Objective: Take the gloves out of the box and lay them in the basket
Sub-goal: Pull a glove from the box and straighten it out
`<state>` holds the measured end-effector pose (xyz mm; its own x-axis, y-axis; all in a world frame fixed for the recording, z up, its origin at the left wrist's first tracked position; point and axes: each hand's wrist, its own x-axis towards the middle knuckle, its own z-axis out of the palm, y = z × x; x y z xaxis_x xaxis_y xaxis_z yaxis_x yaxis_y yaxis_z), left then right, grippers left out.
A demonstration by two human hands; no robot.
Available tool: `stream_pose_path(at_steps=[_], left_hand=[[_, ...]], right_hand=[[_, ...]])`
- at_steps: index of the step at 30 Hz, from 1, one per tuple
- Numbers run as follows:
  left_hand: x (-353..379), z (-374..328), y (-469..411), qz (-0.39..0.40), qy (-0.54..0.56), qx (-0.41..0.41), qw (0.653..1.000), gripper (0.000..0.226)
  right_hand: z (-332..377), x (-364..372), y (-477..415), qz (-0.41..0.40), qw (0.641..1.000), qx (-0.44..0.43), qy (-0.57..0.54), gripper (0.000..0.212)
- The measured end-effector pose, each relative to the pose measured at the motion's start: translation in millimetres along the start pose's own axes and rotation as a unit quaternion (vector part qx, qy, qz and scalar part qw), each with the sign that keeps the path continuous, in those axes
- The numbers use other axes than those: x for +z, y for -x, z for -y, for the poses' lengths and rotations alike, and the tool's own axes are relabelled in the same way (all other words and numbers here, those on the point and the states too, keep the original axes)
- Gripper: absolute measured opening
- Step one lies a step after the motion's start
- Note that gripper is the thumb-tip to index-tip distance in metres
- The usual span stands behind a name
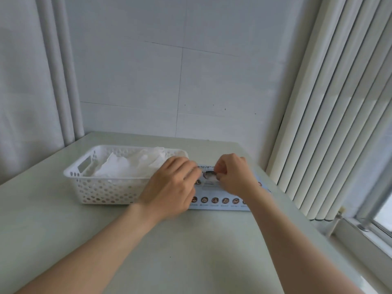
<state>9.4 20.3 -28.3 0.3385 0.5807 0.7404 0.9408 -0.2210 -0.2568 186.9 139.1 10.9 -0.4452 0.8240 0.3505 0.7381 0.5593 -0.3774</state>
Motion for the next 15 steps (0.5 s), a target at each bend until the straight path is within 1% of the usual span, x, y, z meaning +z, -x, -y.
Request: stream_pose_path(at_steps=[2, 5, 7, 10, 13, 15], left_hand=[[9, -9, -2, 0.032, -0.026, 0.015, 0.999, 0.030], [19, -24, -4, 0.080, -0.081, 0.019, 0.993, 0.036], [21, -30, -3, 0.094, -0.101, 0.017, 0.990, 0.038], [23, -34, -4, 0.098, -0.111, 0.003, 0.989, 0.038], [25, -35, -3, 0.091, -0.114, -0.006, 0.989, 0.037], [26, -35, -4, 0.082, -0.115, -0.010, 0.990, 0.036]], right_hand=[[-12, -1, -1, 0.016, 1.000, 0.020, 0.009, 0.013], [-22, 3, -2, 0.025, 0.998, 0.036, 0.037, 0.026], [-22, 6, -3, 0.031, 0.998, 0.031, 0.048, 0.031], [-22, 7, -5, 0.040, 0.997, 0.018, 0.063, 0.023], [-22, 11, -8, 0.038, 0.995, 0.009, 0.087, 0.007], [-21, 14, -7, 0.034, 0.994, 0.005, 0.106, 0.010]])
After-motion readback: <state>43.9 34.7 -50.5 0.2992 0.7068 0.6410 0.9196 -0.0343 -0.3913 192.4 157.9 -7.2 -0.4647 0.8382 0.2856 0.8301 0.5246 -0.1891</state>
